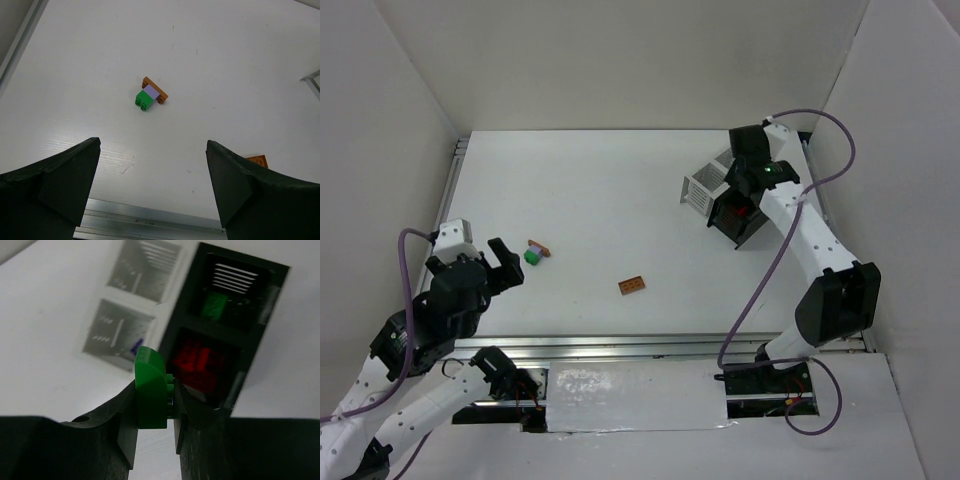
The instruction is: Sort the legos into containers by color
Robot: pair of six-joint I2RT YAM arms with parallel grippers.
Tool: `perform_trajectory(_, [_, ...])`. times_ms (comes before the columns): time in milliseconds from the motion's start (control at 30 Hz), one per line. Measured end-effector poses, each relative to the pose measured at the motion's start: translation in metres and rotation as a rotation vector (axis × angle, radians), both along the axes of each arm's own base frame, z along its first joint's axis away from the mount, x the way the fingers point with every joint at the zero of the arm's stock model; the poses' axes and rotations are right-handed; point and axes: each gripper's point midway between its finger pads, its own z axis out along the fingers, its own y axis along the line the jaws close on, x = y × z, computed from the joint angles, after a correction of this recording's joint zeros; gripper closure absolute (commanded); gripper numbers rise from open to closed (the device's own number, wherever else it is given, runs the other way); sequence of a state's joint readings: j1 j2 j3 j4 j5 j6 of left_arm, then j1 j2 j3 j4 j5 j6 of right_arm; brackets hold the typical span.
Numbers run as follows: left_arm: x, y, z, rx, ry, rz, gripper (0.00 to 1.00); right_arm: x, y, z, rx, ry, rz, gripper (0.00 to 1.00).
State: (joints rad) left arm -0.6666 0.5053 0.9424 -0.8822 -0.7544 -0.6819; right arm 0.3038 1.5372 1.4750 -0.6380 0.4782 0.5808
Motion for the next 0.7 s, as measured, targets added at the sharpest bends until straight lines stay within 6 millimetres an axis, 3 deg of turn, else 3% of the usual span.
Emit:
perform_trajectory(133, [0.001, -0.001, -0.001, 0.004, 0.005, -0.001, 0.01, -0.004, -0.057, -0.025, -0.03, 0.076, -0.115, 1.0])
perform_trajectory(267, [0.005, -0.005, -0.005, 0.021, 0.029, -0.005, 0.0, -0.004, -0.09, -0.027, -0.031, 0.091, -0.177, 1.0])
perform_trajectory(433, [0.011, -0.01, -0.013, 0.049, 0.068, -0.008, 0.01, 0.014, -0.11, -0.026, -0.025, 0.094, -0.217, 1.0])
perform_trajectory(700, [0.014, -0.013, -0.016, 0.062, 0.084, -0.013, 0.01, 0.016, -0.117, -0.041, -0.022, 0.134, -0.224, 1.0])
